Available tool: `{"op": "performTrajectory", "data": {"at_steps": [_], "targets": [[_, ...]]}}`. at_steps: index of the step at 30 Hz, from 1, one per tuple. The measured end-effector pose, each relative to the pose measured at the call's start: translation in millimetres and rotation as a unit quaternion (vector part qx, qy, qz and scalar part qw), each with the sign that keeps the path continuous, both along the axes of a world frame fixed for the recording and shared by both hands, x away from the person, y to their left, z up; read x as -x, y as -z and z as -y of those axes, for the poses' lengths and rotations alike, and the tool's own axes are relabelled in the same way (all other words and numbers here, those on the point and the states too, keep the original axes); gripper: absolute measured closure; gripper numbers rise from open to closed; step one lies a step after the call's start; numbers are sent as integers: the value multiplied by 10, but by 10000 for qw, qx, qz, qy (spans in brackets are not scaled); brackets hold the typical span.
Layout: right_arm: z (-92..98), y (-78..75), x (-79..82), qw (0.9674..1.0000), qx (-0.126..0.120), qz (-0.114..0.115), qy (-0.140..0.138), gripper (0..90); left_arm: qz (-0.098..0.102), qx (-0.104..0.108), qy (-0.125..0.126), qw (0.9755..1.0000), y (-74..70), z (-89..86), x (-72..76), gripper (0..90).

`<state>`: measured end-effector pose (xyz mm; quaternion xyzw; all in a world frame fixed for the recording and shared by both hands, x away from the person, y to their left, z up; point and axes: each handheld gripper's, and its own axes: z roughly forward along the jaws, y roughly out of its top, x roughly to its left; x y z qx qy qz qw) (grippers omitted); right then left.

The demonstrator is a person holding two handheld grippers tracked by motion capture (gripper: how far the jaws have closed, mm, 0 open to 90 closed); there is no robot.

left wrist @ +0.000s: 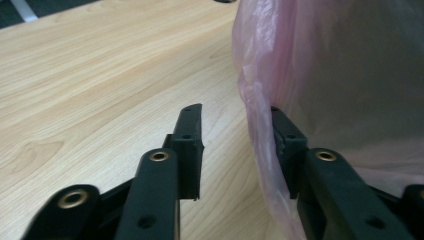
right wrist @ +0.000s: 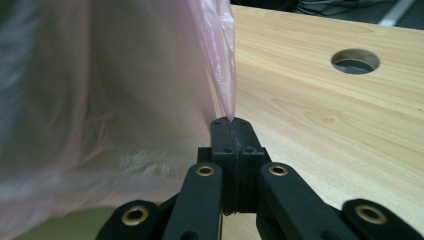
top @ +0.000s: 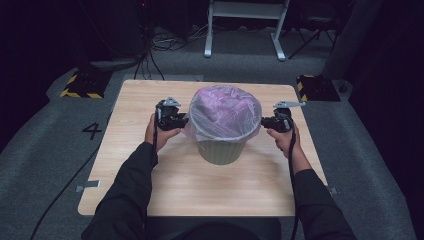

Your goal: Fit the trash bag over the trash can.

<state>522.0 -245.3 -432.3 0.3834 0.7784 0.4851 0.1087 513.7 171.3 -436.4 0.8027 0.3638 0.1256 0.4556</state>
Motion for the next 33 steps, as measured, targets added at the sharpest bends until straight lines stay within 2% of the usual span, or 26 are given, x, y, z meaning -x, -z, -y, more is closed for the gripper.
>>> {"op": "performTrajectory", "data": {"at_steps": [1,3,5,6,8,10,11,13,14,16,20,22,25,27,28,30,31,33], "targets": [[19,-4,31,10000,74,55,23,870,85,27,-34,10000,-12,-32,49,588],[70,-16,89,9994,221,173,190,738,242,27,-96,9997,-42,-101,140,470],[122,-35,177,9978,387,479,232,696,463,52,-271,9985,-77,-181,252,363],[144,-46,221,9966,484,620,266,659,578,114,-261,9979,-101,-235,316,340],[180,-79,305,9947,580,837,134,571,746,71,-232,9969,-135,-299,401,296],[202,-118,391,9927,645,1017,42,485,893,-89,-257,9956,-168,-378,488,280],[209,-143,445,9909,671,1162,-102,474,948,-124,-267,9951,-175,-412,513,272],[215,-173,511,9895,704,1243,-204,427,1068,-70,-272,9939,-186,-502,586,273],[218,-188,541,9877,755,1342,-264,409,1088,4,-234,9938,-192,-539,625,274],[210,-218,595,9855,813,1453,-334,356,1107,-81,-231,9936,-205,-579,692,268],[116,-271,691,9781,938,1720,-709,285,1107,-75,-85,9938,-239,-623,820,224],[40,-290,731,9740,1055,1839,-800,284,1170,-35,-74,9931,-267,-628,877,216],[-40,-327,743,9725,1059,1927,-768,285,1256,142,-61,9920,-304,-621,927,216],[-87,-348,740,9698,1176,2016,-701,299,1299,327,-106,9909,-349,-600,949,220],[-99,-355,730,9689,1216,2042,-681,314,1362,338,-160,9900,-380,-585,958,225],[-109,-355,694,9684,1298,2045,-593,438,1400,263,-462,9887,-434,-556,941,235],[-107,-350,682,9683,1288,2043,-641,481,1365,132,-632,9885,-446,-543,911,240],[-101,-346,673,9674,1240,2103,-671,616,1347,-90,-702,9884,-422,-514,858,247]]}}
